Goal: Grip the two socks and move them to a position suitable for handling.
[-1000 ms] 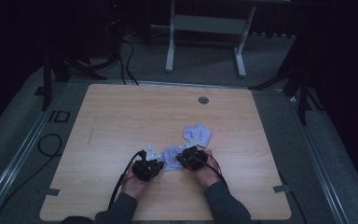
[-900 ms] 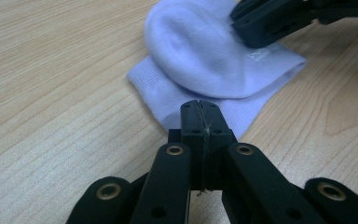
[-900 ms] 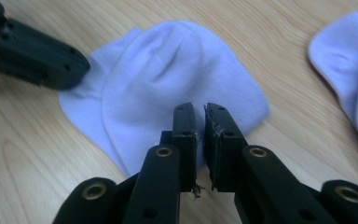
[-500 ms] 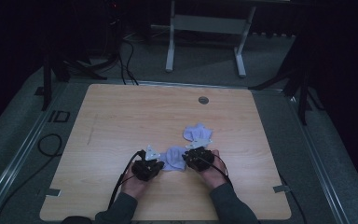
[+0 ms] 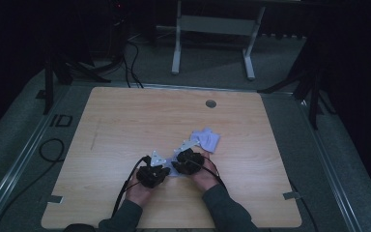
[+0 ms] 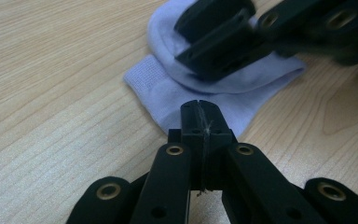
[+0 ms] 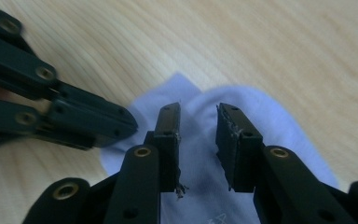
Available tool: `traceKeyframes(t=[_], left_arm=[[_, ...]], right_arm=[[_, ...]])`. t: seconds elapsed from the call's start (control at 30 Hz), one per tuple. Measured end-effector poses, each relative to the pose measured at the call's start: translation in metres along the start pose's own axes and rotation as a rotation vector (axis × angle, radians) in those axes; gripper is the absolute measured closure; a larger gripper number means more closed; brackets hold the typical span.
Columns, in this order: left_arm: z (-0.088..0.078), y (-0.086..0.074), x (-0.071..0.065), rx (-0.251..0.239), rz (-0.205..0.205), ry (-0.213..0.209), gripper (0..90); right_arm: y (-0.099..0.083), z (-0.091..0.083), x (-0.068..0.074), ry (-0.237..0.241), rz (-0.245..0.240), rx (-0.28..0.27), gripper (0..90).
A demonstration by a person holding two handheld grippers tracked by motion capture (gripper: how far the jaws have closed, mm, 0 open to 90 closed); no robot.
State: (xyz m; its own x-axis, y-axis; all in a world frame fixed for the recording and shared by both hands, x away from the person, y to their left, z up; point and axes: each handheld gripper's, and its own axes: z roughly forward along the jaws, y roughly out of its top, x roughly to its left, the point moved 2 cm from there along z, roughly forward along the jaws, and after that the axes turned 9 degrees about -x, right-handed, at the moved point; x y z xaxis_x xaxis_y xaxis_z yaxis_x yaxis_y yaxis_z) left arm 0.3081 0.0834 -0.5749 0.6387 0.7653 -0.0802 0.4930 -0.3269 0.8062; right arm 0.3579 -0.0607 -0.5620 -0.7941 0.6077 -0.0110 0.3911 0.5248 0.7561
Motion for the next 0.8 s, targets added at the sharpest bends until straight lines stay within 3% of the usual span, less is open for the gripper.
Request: traceKeyframes(t=[0.1, 0.17, 0.27, 0.3, 0.47, 0.63, 0.8], left_arm=[[0.0, 0.0, 0.0, 0.001, 0.0, 0.001, 89.8], [0.0, 0.0, 0.0, 0.001, -0.001, 0.002, 89.8], [0.0, 0.0, 0.0, 0.002, 0.0, 0.003, 89.8], [0.0, 0.0, 0.0, 0.002, 0.002, 0.003, 89.8], [0.0, 0.0, 0.0, 0.001, -0.003, 0.003, 89.8], [0.0, 0.0, -0.001, 0.0, -0.006, 0.005, 89.8], [0.0, 0.0, -0.001, 0.002, -0.005, 0.005, 89.8]], right_arm=[[-0.002, 0.002, -0.001, 0.005, 0.005, 0.004, 75.2], [-0.003, 0.002, -0.003, -0.006, 0.006, 0.009, 86.7], [-0.003, 0.0, -0.006, 0.006, 0.027, 0.002, 88.1], [-0.005, -0.003, -0.008, 0.016, 0.056, -0.011, 88.3], [-0.006, -0.013, -0.013, -0.002, 0.067, -0.035, 88.7], [-0.009, -0.037, -0.021, -0.028, 0.084, -0.081, 88.7], [-0.02, -0.055, -0.029, -0.043, 0.101, -0.089, 88.7]])
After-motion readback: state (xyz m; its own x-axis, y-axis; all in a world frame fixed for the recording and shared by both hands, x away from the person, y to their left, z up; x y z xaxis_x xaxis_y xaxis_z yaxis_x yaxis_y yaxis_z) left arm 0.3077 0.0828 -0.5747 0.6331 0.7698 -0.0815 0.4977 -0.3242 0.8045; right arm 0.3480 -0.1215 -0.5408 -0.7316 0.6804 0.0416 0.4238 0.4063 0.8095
